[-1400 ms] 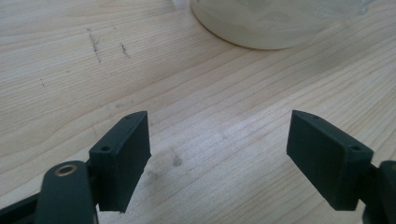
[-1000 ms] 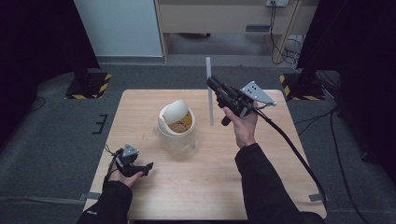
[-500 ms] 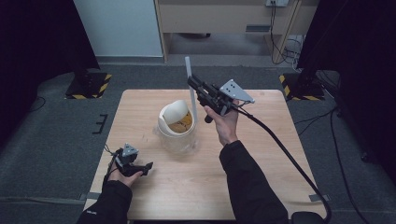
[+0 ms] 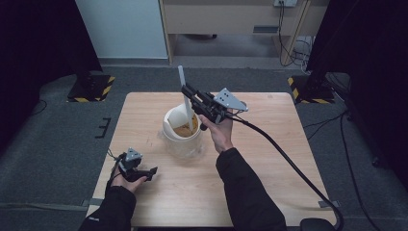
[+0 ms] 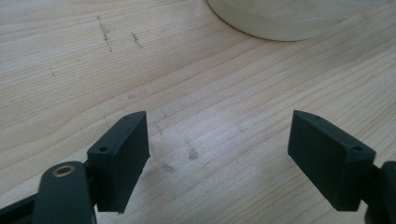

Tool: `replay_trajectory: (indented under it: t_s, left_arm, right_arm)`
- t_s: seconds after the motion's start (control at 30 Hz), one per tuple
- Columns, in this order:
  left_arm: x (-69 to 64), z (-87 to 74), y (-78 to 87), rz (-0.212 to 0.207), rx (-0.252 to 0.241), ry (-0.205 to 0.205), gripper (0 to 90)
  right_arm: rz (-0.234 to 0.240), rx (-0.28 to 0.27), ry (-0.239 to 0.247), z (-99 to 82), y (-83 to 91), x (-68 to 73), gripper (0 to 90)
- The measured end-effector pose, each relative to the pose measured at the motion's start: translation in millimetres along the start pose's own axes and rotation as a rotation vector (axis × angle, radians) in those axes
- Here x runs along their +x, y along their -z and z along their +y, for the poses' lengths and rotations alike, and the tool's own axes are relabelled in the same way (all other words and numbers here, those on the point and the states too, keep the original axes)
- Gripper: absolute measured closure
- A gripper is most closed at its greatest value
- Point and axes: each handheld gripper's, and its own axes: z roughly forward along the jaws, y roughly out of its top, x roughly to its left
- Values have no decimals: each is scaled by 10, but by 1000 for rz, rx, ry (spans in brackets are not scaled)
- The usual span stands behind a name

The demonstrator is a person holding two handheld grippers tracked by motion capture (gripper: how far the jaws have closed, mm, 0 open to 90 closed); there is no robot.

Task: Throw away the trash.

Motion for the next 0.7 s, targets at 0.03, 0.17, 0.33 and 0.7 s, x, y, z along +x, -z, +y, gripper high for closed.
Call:
replay_trajectory:
  t_s: [0.03, 0.17, 0.33, 0.7]
  left_arm:
    - [-1, 0, 0, 0, -1, 1, 201]
    - [0, -2, -1, 0, 0, 2, 201]
    - [-2, -1, 0, 1, 0, 1, 202]
    - [-1, -9, -6, 1, 8, 5, 201]
  right_arm:
    - [1, 0, 3, -16, -2, 5, 791]
    - [4, 16, 18, -72, 4, 17, 790]
    - [3, 49, 32, -140, 44, 22, 788]
    - [-7, 149, 62, -80, 108, -8, 642]
